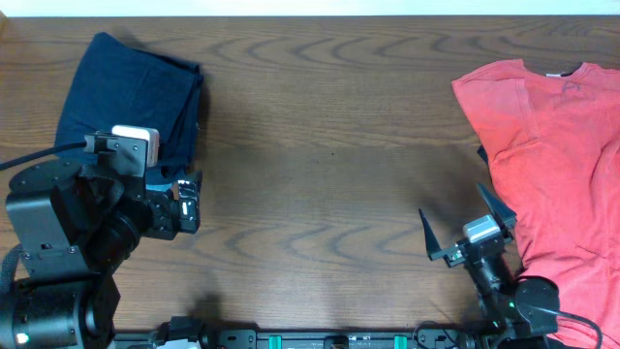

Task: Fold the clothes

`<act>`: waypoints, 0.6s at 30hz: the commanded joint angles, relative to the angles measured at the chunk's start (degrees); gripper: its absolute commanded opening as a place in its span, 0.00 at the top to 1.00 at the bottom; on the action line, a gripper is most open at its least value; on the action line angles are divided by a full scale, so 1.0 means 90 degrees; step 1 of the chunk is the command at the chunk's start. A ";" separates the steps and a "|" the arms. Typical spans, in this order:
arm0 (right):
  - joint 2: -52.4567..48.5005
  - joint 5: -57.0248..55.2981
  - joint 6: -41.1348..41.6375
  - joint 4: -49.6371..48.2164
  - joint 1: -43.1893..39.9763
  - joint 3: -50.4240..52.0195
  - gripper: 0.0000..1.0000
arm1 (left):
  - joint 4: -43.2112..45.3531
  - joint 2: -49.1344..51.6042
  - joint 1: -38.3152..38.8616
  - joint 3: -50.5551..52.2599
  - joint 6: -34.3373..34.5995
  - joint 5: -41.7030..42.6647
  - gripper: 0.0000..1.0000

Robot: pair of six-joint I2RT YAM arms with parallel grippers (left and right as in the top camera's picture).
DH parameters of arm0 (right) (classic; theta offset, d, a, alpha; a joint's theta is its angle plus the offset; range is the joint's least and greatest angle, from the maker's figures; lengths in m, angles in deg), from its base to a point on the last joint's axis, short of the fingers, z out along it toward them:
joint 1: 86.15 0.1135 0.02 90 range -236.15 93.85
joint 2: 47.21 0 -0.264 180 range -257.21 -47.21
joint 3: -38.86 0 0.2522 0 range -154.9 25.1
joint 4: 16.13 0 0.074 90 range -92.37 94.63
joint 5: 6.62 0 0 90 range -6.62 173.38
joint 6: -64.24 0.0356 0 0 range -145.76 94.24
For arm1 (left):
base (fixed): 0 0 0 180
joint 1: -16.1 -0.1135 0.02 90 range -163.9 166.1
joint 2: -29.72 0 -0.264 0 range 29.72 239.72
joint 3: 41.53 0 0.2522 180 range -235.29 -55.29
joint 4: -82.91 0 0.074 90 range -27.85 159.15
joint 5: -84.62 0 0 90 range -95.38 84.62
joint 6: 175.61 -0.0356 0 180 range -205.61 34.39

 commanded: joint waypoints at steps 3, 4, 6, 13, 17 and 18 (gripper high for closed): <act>0.0056 0.0027 0.0566 -0.0583 -0.0046 0.0704 0.01 | 0.0000 0.0000 0.0027 -0.0083 -0.0007 -0.0019 0.02; 0.0056 0.0029 0.0578 -0.0495 -0.0044 0.0702 0.01 | 0.0000 0.0000 0.0027 -0.0083 -0.0007 -0.0019 0.02; 0.0056 0.0036 0.0605 -0.0493 -0.0044 0.0699 0.01 | 0.0000 0.0000 0.0027 -0.0083 -0.0007 -0.0019 0.02; 0.0044 0.0036 0.0600 -0.0250 -0.0044 0.0699 0.01 | 0.0000 0.0000 0.0027 -0.0083 -0.0007 -0.0019 0.02; 0.0041 0.0032 0.0600 -0.0253 -0.0044 0.0699 0.01 | 0.0000 0.0000 0.0027 -0.0083 -0.0007 -0.0019 0.02; 0.0041 0.0032 0.0600 -0.0253 -0.0044 0.0699 0.01 | 0.0000 0.0000 0.0027 -0.0083 -0.0007 -0.0019 0.02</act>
